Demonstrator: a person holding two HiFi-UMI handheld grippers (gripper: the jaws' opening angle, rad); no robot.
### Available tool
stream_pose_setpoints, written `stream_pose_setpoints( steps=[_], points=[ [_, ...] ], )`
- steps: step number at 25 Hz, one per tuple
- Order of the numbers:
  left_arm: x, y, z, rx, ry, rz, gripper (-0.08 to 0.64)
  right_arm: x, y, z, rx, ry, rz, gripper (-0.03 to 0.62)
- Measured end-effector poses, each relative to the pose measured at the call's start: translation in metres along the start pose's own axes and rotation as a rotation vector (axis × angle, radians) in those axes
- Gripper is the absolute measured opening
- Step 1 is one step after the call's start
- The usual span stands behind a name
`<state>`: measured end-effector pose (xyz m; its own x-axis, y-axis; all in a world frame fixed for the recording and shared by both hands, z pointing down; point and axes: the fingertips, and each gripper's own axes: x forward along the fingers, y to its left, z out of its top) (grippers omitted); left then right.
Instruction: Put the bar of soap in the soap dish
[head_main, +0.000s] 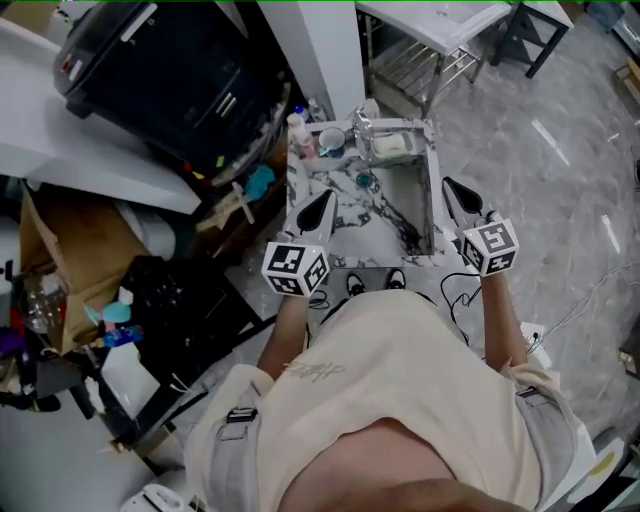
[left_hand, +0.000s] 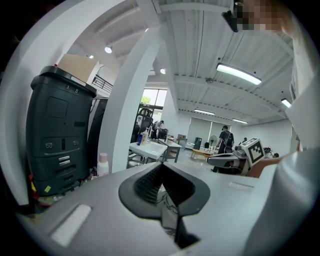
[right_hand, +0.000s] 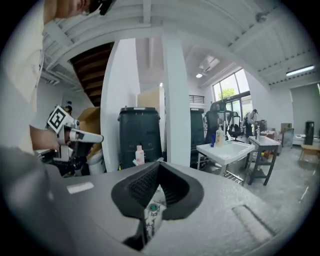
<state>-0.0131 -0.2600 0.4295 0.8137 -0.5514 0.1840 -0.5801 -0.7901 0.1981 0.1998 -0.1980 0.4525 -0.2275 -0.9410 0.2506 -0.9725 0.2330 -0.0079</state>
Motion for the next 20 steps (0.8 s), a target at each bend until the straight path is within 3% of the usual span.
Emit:
stream_pose_setpoints(
  steps=[7,11,20],
  points=[
    [-0.005,-0.016,0.028,0.041,-0.061,-0.029,0.015,-0.033,0.027,0.042,0.031,-0.110,0.031,0.002],
    [-0.013,-0.025,0.051,0.069,-0.106,-0.043,0.015,-0.040,0.026,0.065,-0.009,-0.160,0.063,0.002],
    [-0.030,-0.024,0.097,0.132,-0.209,-0.021,0.015,-0.061,0.022,0.120,-0.084,-0.282,0.047,0.002]
  ],
)
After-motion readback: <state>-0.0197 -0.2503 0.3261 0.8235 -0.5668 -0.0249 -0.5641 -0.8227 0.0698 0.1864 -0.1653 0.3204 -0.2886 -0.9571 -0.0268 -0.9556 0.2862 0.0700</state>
